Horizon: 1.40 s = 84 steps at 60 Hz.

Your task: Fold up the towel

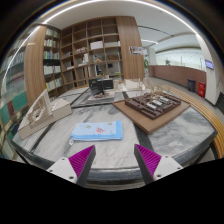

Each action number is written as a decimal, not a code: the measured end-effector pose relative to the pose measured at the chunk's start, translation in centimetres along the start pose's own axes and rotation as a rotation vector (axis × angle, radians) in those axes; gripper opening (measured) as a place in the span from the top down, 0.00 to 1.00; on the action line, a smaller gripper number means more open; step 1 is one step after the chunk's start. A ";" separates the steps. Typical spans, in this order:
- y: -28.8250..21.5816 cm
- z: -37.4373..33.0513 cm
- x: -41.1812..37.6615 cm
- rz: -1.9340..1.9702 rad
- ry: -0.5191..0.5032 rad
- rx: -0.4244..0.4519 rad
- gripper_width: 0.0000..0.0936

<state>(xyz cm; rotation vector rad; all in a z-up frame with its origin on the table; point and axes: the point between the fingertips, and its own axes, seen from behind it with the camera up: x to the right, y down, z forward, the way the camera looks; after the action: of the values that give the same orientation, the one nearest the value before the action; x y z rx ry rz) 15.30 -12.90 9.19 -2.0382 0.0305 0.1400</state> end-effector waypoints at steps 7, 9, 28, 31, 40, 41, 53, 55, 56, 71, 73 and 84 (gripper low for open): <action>-0.6 1.0 -0.8 -0.003 -0.002 -0.008 0.14; -0.7 2.2 -0.9 -0.005 -0.012 -0.013 0.14; -2.0 12.4 -12.5 -0.123 -0.130 -0.049 0.14; -2.0 14.4 -14.9 -0.140 -0.159 -0.057 0.14; -0.2 18.4 -19.8 -0.133 -0.223 -0.126 0.16; -0.1 18.9 -20.1 -0.137 -0.226 -0.128 0.17; 2.5 22.3 -19.6 -0.194 -0.161 -0.204 0.44; 2.4 22.5 -19.2 -0.205 -0.152 -0.197 0.49; 2.3 22.6 -19.0 -0.218 -0.146 -0.187 0.49; 1.7 22.9 -17.4 -0.241 -0.078 -0.133 0.99; 1.5 22.8 -17.4 -0.223 -0.076 -0.126 0.99; -4.0 20.8 -15.5 -0.136 -0.069 -0.006 0.99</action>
<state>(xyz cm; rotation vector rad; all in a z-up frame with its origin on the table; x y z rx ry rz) -1.54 6.78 5.19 -2.0331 -0.1517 0.1254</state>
